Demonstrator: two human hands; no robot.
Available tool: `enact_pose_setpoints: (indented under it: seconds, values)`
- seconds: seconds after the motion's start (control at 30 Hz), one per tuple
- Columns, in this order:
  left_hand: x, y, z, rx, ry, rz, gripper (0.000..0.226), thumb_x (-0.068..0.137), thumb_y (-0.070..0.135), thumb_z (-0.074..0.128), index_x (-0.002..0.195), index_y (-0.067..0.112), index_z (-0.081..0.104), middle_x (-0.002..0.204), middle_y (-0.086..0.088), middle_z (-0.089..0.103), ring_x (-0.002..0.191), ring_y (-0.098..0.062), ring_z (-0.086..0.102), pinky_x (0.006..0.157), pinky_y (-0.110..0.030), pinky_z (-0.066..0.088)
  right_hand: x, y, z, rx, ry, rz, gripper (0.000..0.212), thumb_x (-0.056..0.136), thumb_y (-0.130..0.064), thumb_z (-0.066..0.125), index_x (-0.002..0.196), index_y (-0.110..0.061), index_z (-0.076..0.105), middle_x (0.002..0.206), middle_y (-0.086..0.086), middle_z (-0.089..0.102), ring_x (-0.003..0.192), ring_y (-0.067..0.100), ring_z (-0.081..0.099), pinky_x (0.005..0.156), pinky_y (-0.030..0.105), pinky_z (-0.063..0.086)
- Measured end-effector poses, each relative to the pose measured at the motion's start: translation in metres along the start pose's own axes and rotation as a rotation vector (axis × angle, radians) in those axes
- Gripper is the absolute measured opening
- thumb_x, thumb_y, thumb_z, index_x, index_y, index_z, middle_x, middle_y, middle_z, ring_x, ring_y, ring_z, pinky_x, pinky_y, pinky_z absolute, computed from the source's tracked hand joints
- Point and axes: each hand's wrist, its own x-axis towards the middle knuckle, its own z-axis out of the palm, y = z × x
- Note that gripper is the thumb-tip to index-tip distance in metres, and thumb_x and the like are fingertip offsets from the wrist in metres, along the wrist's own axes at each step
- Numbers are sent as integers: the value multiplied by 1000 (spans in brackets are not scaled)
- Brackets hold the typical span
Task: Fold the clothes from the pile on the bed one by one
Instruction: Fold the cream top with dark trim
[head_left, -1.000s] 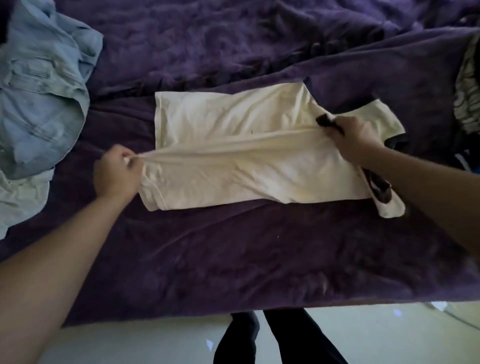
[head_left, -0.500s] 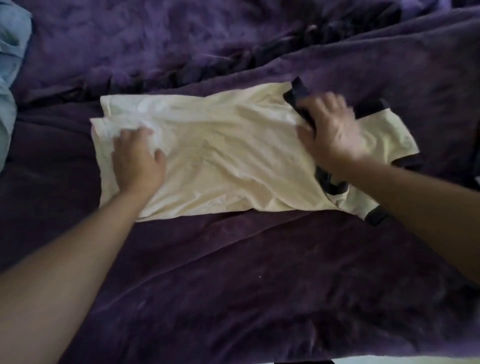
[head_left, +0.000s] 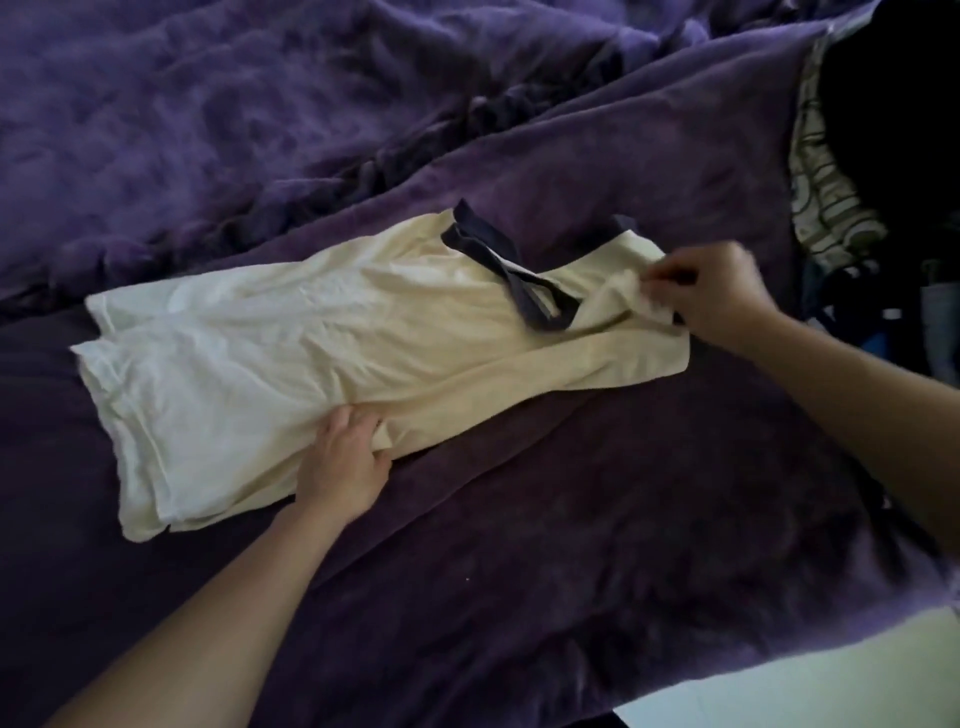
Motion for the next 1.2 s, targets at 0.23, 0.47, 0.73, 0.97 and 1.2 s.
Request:
enact_pose_setpoints:
  seconds: [0.23,0.47,0.73,0.97,1.2]
  values:
    - [3,5,0,-23,-60,-42,45,88,26,59,130,19,46,132,-3,38,124,-25,40,94,-39,43,19,11,-16,-209,358,103,32,83,-37,57,112,-24,63,118,7,63,109,32,55,85,41,45]
    - [-4,-1,12,48,-59,-17,64,89,35,58,144,21,30,151,-2,21,134,-25,31,107,-36,34,28,6,35,-45,61,403,76,62,-59,75,121,-18,52,119,6,61,102,24,60,79,40,51]
    - [-25,-5,0,26,-116,-37,61,93,36,52,147,26,25,154,-3,19,139,-23,25,109,-38,32,15,-20,-22,352,-50,309,17,83,-39,70,87,-24,65,93,2,68,85,21,66,66,35,54]
    - [-66,-31,-13,-133,-6,-116,47,93,29,54,138,19,43,131,-2,45,121,-21,44,96,-36,43,-27,-155,25,206,-199,-49,31,83,-40,68,105,-20,57,96,-1,63,82,16,64,59,29,50]
    - [-72,-48,-12,-219,52,-111,44,92,27,55,134,17,47,126,-3,46,118,-22,46,92,-38,46,-56,-199,153,262,-606,77,40,92,-22,62,127,-11,47,103,10,62,82,26,68,68,40,58]
